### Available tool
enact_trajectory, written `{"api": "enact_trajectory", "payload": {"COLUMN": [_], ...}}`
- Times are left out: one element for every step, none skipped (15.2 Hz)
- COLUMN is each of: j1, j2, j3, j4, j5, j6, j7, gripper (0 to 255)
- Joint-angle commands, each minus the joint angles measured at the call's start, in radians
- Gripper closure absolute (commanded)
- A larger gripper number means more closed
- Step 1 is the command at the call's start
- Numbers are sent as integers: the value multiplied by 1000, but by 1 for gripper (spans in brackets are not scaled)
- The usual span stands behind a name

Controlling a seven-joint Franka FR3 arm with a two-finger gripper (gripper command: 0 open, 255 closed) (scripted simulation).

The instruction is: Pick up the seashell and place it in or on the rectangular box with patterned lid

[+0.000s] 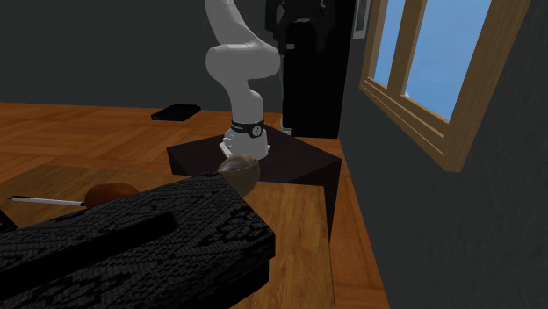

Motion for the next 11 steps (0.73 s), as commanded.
{"api": "enact_trajectory", "payload": {"j1": [-22,-34,-47,-59,-73,-86,-99,-113,-126,-139,-152], "j2": [5,9,14,21,30,41,55,70,88,108,130], "j3": [-19,-30,-42,-54,-66,-78,-91,-104,-117,-131,-145], "j4": [-53,-77,-100,-121,-142,-161,-179,-195,-210,-224,-236], "j5": [-24,-37,-50,-63,-76,-88,-101,-114,-126,-139,-151], "j6": [79,116,153,192,231,272,313,355,398,442,487], "j7": [-9,-14,-19,-24,-29,-34,-39,-44,-49,-54,-60], "gripper": [0,0,0,0,0,0,0,0,0,0,0]}}
